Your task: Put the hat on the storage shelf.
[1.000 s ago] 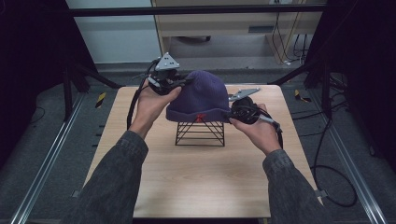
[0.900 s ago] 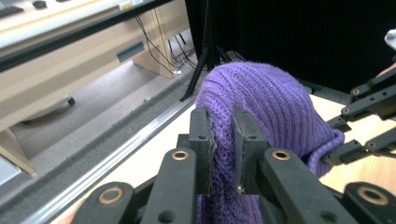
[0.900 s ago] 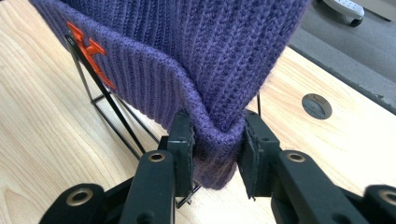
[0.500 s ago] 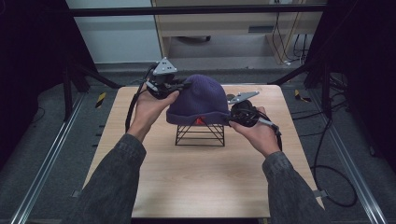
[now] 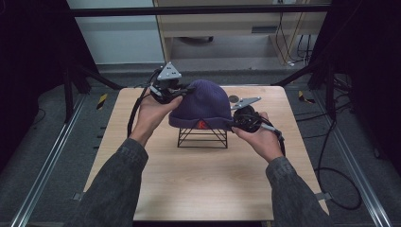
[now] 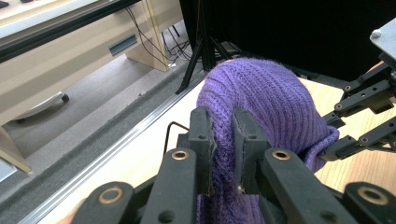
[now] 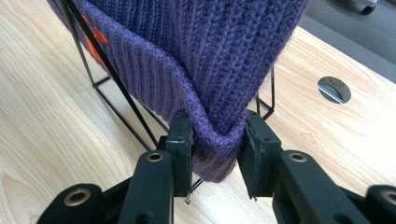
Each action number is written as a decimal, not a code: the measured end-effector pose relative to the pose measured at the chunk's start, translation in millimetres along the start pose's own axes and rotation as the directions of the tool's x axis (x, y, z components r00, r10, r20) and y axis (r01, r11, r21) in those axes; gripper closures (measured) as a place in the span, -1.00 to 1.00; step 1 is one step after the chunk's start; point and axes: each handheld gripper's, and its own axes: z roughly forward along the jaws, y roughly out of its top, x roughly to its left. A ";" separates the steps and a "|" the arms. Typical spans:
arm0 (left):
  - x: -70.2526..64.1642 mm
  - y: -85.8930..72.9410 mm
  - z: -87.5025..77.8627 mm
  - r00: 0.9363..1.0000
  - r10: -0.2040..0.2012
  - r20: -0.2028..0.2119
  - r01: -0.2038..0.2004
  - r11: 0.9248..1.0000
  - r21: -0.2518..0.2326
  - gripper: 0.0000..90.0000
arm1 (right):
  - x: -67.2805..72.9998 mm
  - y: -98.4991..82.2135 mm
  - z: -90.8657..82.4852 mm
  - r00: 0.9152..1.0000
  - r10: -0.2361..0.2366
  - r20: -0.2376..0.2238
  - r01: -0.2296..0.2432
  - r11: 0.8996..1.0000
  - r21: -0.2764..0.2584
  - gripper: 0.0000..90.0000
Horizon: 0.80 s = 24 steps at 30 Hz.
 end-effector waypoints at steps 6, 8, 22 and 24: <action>-0.6 -6.8 1.9 1.000 -0.015 0.001 0.015 1.000 -0.008 0.76 | -0.2 -2.4 1.5 1.000 -0.001 0.002 0.001 1.000 0.004 0.50; 0.2 -10.3 1.8 1.000 -0.023 0.004 0.023 1.000 -0.011 0.76 | 0.2 -2.7 1.6 1.000 0.000 0.001 0.000 1.000 0.007 0.50; -5.1 -14.9 7.3 1.000 0.010 0.014 -0.011 1.000 0.026 0.76 | 2.9 -13.1 12.3 1.000 0.006 0.005 -0.006 1.000 0.029 0.50; -5.8 -18.2 9.1 1.000 -0.002 0.017 0.002 1.000 0.015 0.76 | 3.6 -14.5 13.7 1.000 -0.003 0.009 0.002 0.999 0.039 0.50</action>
